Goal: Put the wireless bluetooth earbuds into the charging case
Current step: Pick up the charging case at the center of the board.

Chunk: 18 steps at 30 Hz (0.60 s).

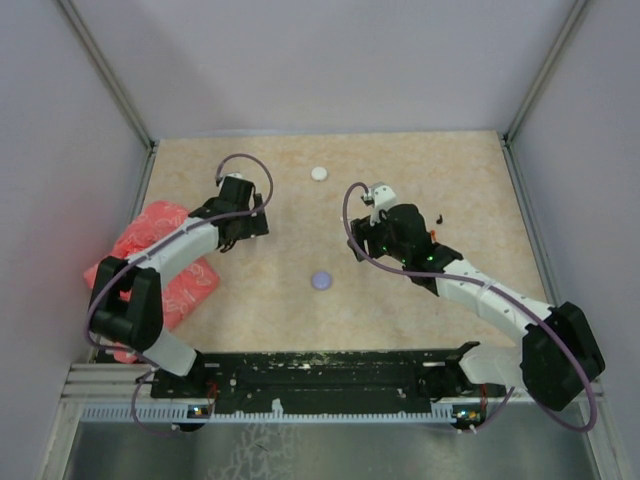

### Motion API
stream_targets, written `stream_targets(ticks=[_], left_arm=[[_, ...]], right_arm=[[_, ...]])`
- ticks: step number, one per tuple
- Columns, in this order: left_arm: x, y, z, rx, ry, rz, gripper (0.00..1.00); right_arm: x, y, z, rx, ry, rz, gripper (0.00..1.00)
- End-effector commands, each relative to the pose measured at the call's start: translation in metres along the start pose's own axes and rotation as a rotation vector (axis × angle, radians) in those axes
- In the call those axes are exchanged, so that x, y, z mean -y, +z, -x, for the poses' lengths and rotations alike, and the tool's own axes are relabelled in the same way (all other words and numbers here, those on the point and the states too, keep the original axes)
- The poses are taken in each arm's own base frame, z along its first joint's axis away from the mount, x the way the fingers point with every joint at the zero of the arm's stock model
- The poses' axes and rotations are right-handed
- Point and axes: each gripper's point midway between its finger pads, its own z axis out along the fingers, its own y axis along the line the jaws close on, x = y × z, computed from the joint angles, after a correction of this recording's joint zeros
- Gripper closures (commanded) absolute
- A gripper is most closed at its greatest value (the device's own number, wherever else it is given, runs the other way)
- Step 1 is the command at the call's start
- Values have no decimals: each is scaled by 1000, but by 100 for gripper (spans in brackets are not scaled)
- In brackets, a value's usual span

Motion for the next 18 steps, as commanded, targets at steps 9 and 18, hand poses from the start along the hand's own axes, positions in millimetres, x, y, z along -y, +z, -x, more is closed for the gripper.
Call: stream_targets(ticks=[9, 18], left_arm=[[-26, 52, 19, -26, -68, 199, 0], [-24, 69, 16, -74, -184, 187, 0]], right_arm=[[0, -8, 24, 105, -9, 12, 37], [-1, -7, 23, 101, -12, 17, 37]])
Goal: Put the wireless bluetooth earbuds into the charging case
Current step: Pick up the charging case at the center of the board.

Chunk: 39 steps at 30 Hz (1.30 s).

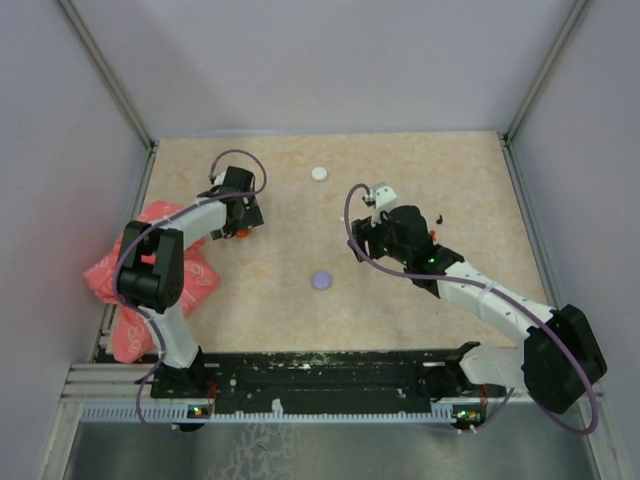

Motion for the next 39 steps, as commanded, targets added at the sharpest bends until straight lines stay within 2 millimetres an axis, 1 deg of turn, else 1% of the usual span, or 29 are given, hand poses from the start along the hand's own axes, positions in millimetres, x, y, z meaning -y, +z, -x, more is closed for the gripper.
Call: stream_targets(ticks=[1, 4, 5, 8, 9, 10, 12, 13, 15, 17, 19, 20, 22, 25, 27, 28, 32, 33, 34, 39], left_arm=[[5, 1, 4, -7, -58, -1, 0], [5, 9, -4, -38, -73, 21, 7], [5, 12, -8, -49, -74, 28, 10], [5, 18, -11, -59, -76, 43, 19], [5, 19, -11, -60, -76, 47, 24], [4, 20, -11, -60, -73, 54, 27], [3, 21, -11, -56, -68, 61, 31], [2, 21, -10, -54, -63, 65, 35], [0, 22, -13, -60, -51, 69, 38], [1, 21, -16, -70, -43, 61, 45], [2, 19, -20, -80, -34, 51, 47], [3, 17, -21, -78, -23, 44, 52], [5, 12, -22, -65, 14, 26, 53], [14, 4, -22, -5, 102, -6, 52], [23, -7, -20, 54, 162, -29, 52], [25, -11, -22, 76, 201, -36, 52], [51, -36, -18, 191, 271, -139, 51], [58, -43, -18, 230, 288, -168, 50], [65, -51, -14, 286, 292, -200, 50], [90, -87, -20, 468, 350, -351, 50]], right_arm=[[-1, -4, 21, 80, -12, 12, 37], [-1, -3, 21, 79, -12, 15, 37], [-1, -3, 21, 79, -12, 16, 37], [-1, -3, 21, 79, -12, 16, 37], [-1, -3, 21, 79, -12, 18, 37], [-2, -3, 21, 81, -12, 19, 37], [-2, -3, 21, 80, -13, 22, 37], [-3, -3, 22, 82, -13, 25, 37], [-3, -3, 21, 80, -13, 29, 37], [-4, -3, 22, 79, -14, 33, 37], [-6, -3, 22, 75, -11, 41, 37], [-7, -3, 23, 75, -9, 46, 37], [-10, -3, 24, 74, -3, 60, 37], [-15, -2, 24, 63, 7, 88, 38], [-18, -2, 25, 58, 16, 100, 38], [-18, -2, 25, 53, 20, 102, 38], [-18, -5, 31, 37, 33, 95, 38], [-19, -7, 33, 34, 36, 94, 38], [-19, -8, 36, 35, 39, 94, 38], [-12, -14, 46, 17, 85, 85, 38]])
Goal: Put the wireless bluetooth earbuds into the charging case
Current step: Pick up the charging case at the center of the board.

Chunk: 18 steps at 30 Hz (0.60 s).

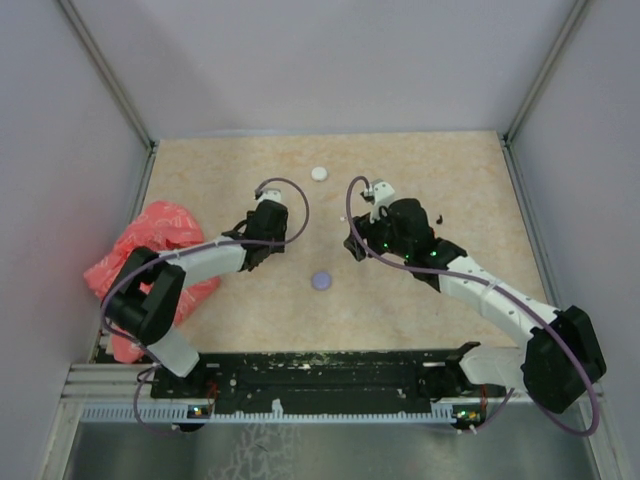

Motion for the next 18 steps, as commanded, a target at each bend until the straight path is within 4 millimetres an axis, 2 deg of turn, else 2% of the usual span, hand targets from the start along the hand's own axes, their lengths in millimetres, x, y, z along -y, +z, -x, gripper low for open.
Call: stream_targets(ticks=[1, 6, 8, 9, 16, 18], left_arm=[[26, -24, 45, 282, 38, -121, 50], [50, -57, 52, 454, 101, -280, 50], [60, -71, 55, 515, 155, -353, 55], [66, -79, 56, 543, 181, -395, 57], [101, -132, 57, 719, 270, -654, 55], [109, -149, 57, 769, 299, -722, 59]], right_arm=[[0, -10, 40, 58, 53, 14, 38], [-15, -16, 57, 65, 94, 83, 38], [-19, -17, 62, 61, 101, 101, 38], [-21, -17, 62, 47, 104, 111, 38], [-43, -9, 74, 2, 119, 216, 39], [-50, -6, 77, -6, 122, 252, 39]])
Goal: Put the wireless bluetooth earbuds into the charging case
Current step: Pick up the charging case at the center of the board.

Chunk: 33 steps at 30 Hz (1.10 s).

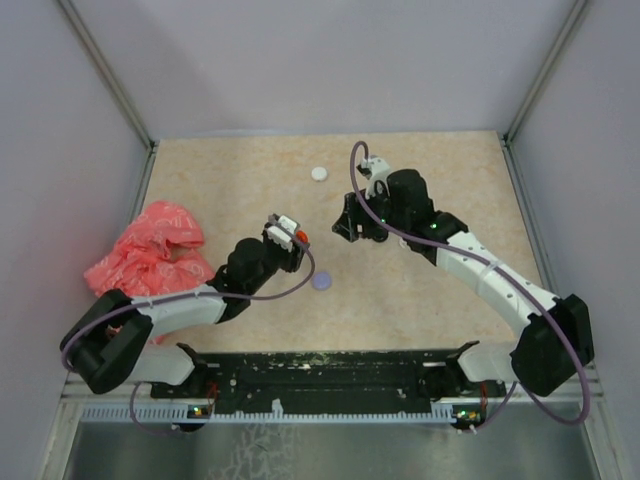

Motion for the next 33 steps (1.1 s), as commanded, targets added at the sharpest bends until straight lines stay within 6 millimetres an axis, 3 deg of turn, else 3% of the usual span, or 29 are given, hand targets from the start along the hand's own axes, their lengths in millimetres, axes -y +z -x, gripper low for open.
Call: stream_targets(ticks=[1, 8, 15, 28, 33], left_arm=[[37, -13, 50, 217, 76, -198, 60], [65, -30, 62, 313, 144, -322, 59], [69, -33, 73, 343, 144, -338, 58], [67, -32, 73, 341, 136, -321, 57], [67, -34, 73, 340, 134, -321, 51]], right_arm=[[-27, 2, 23, 15, 6, 121, 39], [-50, 16, 16, -76, -3, 223, 40], [-53, 25, 3, -130, -13, 228, 46], [-74, 27, -14, -180, -23, 330, 59], [-75, 25, -13, -173, -35, 330, 79]])
